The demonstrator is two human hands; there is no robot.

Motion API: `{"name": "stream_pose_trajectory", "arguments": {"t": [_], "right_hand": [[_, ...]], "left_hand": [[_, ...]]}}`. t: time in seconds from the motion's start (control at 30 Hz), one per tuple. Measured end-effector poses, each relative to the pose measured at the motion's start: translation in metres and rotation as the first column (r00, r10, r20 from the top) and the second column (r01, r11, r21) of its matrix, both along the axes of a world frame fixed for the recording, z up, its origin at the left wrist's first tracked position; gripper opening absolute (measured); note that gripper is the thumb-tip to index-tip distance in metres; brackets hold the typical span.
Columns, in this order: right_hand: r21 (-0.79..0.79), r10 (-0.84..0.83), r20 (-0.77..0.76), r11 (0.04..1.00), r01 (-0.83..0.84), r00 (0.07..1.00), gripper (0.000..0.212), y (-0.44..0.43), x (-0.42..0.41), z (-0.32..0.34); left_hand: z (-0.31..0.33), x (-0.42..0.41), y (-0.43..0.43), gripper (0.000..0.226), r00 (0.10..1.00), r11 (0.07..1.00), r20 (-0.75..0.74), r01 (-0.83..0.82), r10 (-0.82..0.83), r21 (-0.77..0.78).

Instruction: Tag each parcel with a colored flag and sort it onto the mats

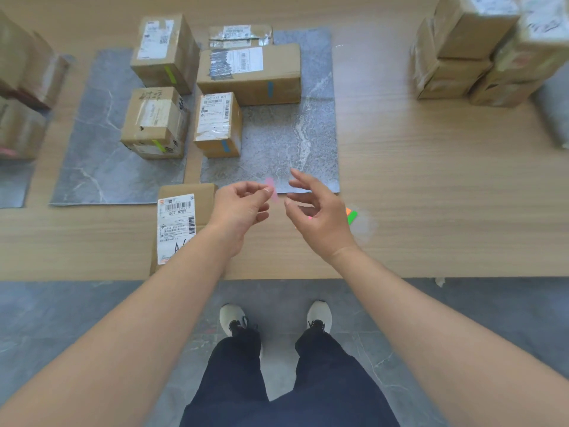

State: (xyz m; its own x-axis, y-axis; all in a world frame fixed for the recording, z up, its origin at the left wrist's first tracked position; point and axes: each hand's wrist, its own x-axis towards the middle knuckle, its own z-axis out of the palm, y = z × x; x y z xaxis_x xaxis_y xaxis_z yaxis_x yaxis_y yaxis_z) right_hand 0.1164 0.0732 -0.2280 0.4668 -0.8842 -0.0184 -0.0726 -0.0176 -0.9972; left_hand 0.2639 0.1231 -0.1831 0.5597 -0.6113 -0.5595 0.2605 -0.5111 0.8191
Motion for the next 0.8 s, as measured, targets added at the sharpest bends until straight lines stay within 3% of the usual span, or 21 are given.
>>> {"name": "stream_pose_trajectory", "arguments": {"t": [0.17, 0.43, 0.53, 0.63, 0.8], "right_hand": [[0.267, -0.086, 0.001, 0.960, 0.083, 0.996, 0.057, 0.025, 0.020, 0.019], [0.258, -0.167, -0.087, 0.948, 0.184, 0.982, 0.045, 0.085, 0.056, 0.036], [0.180, -0.171, -0.144, 0.964, 0.196, 0.975, 0.039, 0.113, 0.065, 0.038], [0.094, -0.136, -0.219, 0.983, 0.159, 0.966, 0.033, 0.137, 0.074, 0.036], [-0.066, -0.015, -0.351, 0.998, -0.009, 0.936, 0.043, 0.166, 0.084, 0.030]], "left_hand": [[0.015, 0.024, 0.033, 0.009, 0.996, 0.998, 0.087, 0.025, -0.020, -0.053], [0.023, 0.064, 0.099, 0.010, 0.990, 0.988, 0.108, 0.106, -0.094, -0.109], [0.024, 0.075, 0.129, 0.011, 0.990, 0.988, 0.074, 0.124, -0.117, -0.094], [0.016, 0.085, 0.157, 0.009, 0.981, 0.989, 0.137, 0.141, -0.135, -0.038], [-0.005, 0.085, 0.191, 0.010, 0.969, 0.987, 0.189, 0.156, -0.159, 0.030]]}}
